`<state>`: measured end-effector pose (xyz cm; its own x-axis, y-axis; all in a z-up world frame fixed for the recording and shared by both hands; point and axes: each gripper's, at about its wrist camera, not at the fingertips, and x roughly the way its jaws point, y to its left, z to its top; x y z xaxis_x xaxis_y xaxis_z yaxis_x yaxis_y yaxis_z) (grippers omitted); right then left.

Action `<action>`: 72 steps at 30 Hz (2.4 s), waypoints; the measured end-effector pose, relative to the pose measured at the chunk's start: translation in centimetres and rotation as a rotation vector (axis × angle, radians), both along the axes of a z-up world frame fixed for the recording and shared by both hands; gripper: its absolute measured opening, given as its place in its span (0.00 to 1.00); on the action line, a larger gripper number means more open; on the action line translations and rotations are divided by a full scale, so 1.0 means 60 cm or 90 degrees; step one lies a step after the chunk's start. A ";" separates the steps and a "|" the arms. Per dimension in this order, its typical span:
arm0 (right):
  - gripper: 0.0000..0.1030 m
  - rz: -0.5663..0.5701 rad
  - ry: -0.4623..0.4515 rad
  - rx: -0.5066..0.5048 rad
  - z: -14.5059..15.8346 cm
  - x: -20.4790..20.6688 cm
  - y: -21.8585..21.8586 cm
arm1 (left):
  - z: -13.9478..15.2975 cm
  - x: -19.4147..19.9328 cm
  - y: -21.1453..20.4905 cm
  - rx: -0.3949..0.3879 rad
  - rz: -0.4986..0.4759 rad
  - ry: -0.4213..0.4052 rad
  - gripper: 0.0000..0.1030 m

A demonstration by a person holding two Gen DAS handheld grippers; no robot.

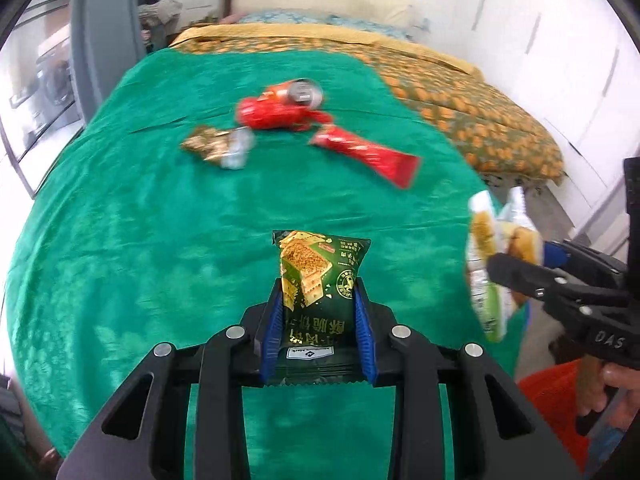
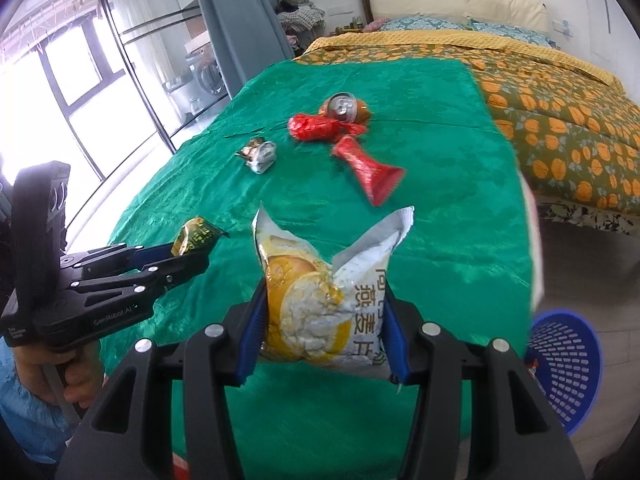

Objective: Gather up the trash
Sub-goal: 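Carry cracker and bread packets over the wastebasket with both tools, then open both tools to drop the packets into the wastebasket, then move both tools back over the bed toward the remaining trash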

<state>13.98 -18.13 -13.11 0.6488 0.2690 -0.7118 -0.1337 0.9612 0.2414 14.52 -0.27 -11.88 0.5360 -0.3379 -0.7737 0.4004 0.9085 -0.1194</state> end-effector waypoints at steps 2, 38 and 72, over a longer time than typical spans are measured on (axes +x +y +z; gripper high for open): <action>0.48 -0.010 -0.001 0.005 0.001 -0.010 -0.021 | 0.006 -0.007 -0.031 -0.004 -0.021 -0.001 0.31; 0.53 -0.381 0.127 0.089 -0.168 -0.117 -0.635 | -0.220 -0.053 -0.691 0.043 -0.279 0.138 0.43; 0.84 -0.102 -0.042 -0.135 -0.040 -0.057 -0.151 | -0.013 -0.082 -0.095 0.013 0.009 -0.017 0.88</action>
